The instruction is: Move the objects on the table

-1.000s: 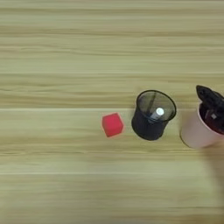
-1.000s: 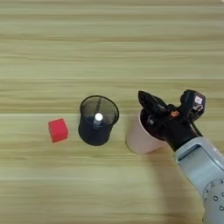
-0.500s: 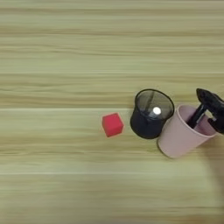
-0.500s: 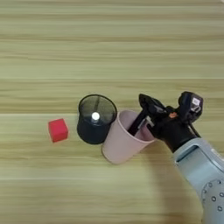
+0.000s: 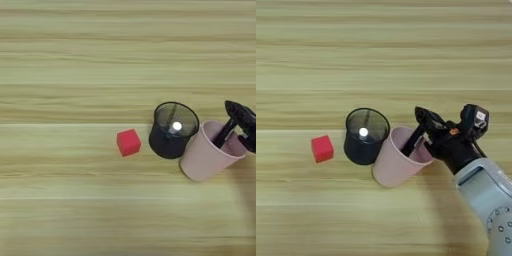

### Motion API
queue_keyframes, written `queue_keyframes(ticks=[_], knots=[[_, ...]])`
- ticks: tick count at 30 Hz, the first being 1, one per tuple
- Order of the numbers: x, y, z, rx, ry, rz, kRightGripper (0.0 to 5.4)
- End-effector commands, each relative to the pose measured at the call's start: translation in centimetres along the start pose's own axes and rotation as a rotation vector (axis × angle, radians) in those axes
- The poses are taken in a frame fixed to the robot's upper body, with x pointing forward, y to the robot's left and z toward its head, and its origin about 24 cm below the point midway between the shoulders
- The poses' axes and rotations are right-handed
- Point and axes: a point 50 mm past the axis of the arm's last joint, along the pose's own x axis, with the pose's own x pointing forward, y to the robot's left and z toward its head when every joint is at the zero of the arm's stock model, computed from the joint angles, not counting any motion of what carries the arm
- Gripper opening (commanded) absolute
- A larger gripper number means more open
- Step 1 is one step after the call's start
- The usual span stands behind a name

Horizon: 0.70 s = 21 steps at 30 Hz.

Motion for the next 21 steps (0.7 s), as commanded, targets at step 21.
queue_keyframes(ticks=[21], knots=[[-0.7,2.8,3.9,-0.125,-0.162,0.107,0.70]])
